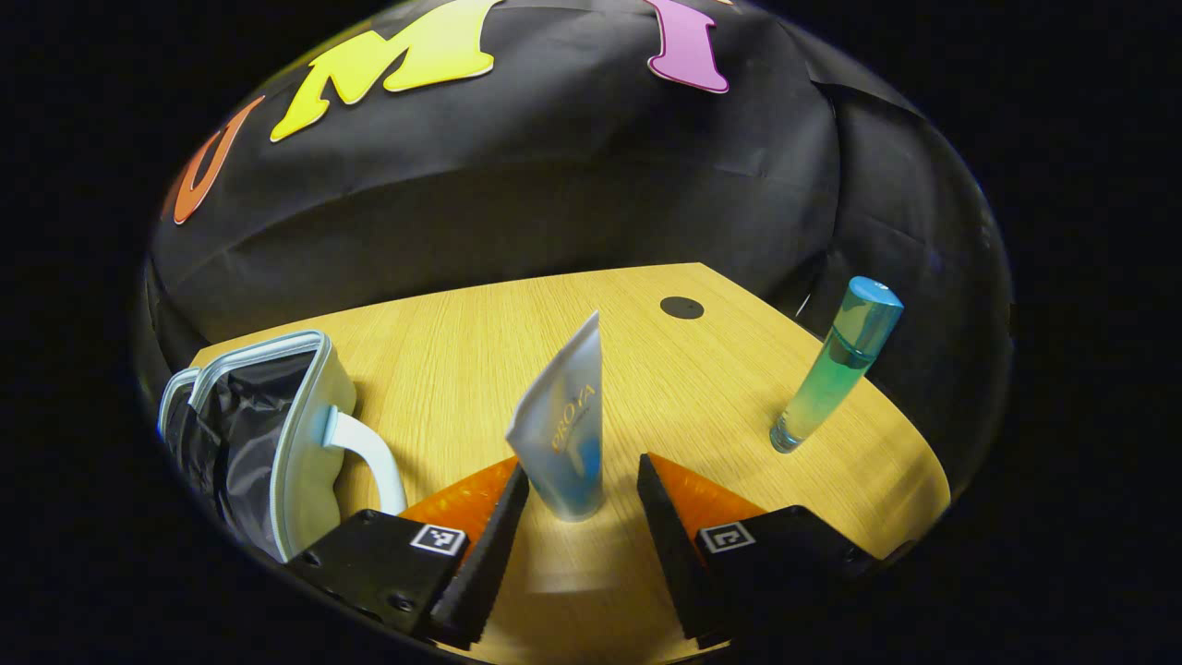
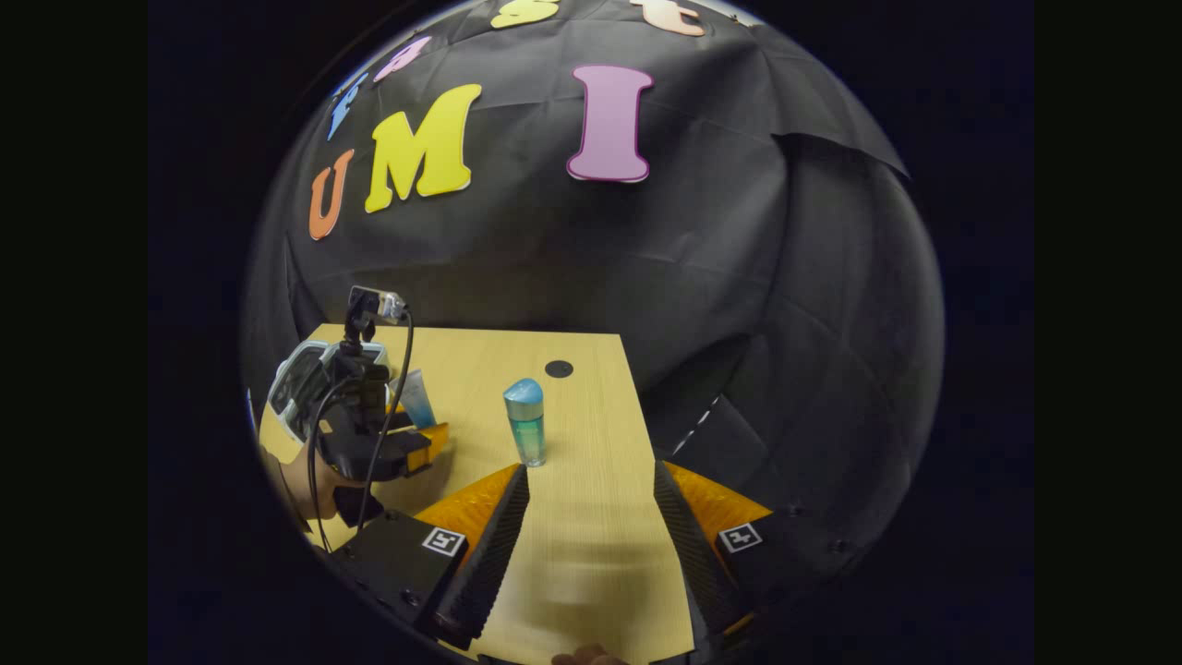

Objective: First open the suitcase, pack the skin care products into it, and then close the suitcase.

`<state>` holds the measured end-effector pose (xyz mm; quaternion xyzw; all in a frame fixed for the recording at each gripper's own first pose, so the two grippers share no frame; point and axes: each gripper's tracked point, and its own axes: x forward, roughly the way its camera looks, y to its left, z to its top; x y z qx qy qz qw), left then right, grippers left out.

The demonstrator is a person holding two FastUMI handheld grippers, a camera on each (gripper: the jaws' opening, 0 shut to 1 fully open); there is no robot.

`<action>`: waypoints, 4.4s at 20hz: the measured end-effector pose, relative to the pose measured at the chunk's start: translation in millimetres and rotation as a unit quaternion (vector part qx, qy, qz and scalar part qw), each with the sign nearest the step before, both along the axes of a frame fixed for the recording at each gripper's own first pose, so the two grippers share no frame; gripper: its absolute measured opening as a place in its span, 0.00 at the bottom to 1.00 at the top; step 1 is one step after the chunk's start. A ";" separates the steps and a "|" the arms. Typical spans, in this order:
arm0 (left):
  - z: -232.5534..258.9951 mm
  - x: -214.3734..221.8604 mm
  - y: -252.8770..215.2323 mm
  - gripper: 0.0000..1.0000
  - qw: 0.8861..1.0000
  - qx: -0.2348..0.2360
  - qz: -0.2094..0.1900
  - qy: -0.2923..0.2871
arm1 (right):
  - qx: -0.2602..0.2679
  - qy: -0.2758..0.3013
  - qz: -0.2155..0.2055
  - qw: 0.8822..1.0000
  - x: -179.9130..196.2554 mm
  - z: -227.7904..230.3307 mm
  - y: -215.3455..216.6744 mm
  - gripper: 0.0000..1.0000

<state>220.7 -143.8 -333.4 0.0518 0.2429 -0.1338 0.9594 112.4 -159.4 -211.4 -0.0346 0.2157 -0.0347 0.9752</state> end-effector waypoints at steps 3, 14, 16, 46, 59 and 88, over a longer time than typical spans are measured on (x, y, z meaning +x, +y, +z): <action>1.4 -0.8 -2.1 0.70 1.000 -0.016 -0.005 0.001 | 0.002 0.007 0.010 1.000 14.0 -10.1 7.4 0.81; 79.7 -42.6 17.5 0.20 0.998 -0.034 -0.017 -0.048 | 0.025 0.019 0.029 0.999 100.9 -60.2 59.3 0.81; 77.0 -41.1 18.3 0.18 0.998 -0.045 -0.015 -0.047 | 0.024 0.024 0.021 0.999 112.6 -73.6 57.6 0.81; 106.3 -42.9 43.9 0.03 0.995 -0.084 0.011 -0.056 | 0.025 0.022 0.001 0.999 126.4 -80.8 65.6 0.40; 166.6 -121.1 224.7 0.03 0.997 -0.030 0.062 -0.027 | 0.059 0.000 0.016 0.998 9.6 1.2 181.9 0.40; -0.8 -27.3 314.4 0.13 0.978 0.057 0.076 0.187 | 0.056 -0.034 0.013 0.998 -56.9 53.4 287.0 0.40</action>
